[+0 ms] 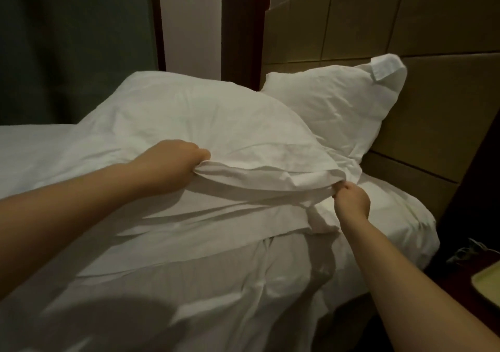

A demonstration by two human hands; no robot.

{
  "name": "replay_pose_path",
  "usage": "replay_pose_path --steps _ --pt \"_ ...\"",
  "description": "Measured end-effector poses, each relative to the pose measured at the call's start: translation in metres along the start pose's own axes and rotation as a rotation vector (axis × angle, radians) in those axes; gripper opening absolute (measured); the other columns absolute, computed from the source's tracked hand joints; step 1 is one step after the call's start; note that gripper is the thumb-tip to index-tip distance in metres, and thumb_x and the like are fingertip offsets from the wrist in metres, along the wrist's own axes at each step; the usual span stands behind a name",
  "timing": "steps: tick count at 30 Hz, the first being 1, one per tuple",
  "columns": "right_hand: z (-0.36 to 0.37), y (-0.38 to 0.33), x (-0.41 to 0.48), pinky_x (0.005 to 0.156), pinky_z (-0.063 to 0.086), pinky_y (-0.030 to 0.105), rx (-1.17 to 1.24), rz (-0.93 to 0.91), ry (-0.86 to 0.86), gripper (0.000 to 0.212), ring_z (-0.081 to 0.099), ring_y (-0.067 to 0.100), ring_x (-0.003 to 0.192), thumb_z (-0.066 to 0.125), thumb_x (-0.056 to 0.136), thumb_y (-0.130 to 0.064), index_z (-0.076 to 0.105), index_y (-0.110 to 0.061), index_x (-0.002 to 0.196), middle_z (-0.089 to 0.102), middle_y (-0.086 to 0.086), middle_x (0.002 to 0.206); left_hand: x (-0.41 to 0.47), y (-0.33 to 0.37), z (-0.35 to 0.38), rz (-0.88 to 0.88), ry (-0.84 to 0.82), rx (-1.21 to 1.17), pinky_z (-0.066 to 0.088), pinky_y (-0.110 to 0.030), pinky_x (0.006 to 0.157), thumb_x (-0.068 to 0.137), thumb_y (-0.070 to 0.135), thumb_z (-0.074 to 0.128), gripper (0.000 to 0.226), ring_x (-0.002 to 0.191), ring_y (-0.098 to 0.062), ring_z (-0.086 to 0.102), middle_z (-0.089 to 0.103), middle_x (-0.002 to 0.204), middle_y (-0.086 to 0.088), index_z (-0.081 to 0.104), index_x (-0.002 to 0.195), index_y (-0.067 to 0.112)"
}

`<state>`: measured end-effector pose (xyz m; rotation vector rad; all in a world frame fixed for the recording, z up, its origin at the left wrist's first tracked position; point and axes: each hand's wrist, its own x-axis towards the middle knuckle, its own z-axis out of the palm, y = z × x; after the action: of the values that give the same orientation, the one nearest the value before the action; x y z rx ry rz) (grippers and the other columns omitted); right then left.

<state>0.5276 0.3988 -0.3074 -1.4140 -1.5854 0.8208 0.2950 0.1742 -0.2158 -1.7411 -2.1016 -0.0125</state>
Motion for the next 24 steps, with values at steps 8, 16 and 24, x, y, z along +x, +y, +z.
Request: replay_pose_path --steps 8,16,24 --pt "0.015 0.02 -0.003 0.083 0.043 0.034 0.068 -0.141 -0.011 0.022 0.052 0.025 0.102 0.047 0.099 -0.023 0.052 -0.016 0.118 0.053 0.004 0.119 0.0 0.0 -0.019 0.018 0.004 -0.003 0.05 -0.037 0.075 0.093 0.026 0.052 0.008 0.072 -0.015 0.048 0.051 0.082 0.003 0.051 0.086 0.022" --pt "0.047 0.048 0.005 0.107 0.035 0.047 -0.215 -0.001 -0.172 0.067 0.044 0.035 0.127 0.049 0.09 -0.053 0.033 -0.018 0.145 0.044 0.01 0.144 -0.035 0.061 0.061 0.554 0.492 0.081 0.04 -0.035 0.062 0.074 0.009 0.052 0.029 0.072 -0.026 0.053 0.06 0.09 -0.01 0.055 0.103 0.012" --pt "0.046 0.019 0.014 0.098 0.044 0.048 -0.161 -0.111 -0.163 0.069 0.052 0.029 0.115 0.069 0.071 -0.059 0.053 -0.018 0.125 0.055 0.003 0.123 -0.044 0.062 0.117 0.209 0.024 0.051 0.052 -0.037 0.086 0.065 0.04 0.083 0.067 0.111 -0.028 0.062 0.059 0.129 -0.009 0.061 0.126 0.021"
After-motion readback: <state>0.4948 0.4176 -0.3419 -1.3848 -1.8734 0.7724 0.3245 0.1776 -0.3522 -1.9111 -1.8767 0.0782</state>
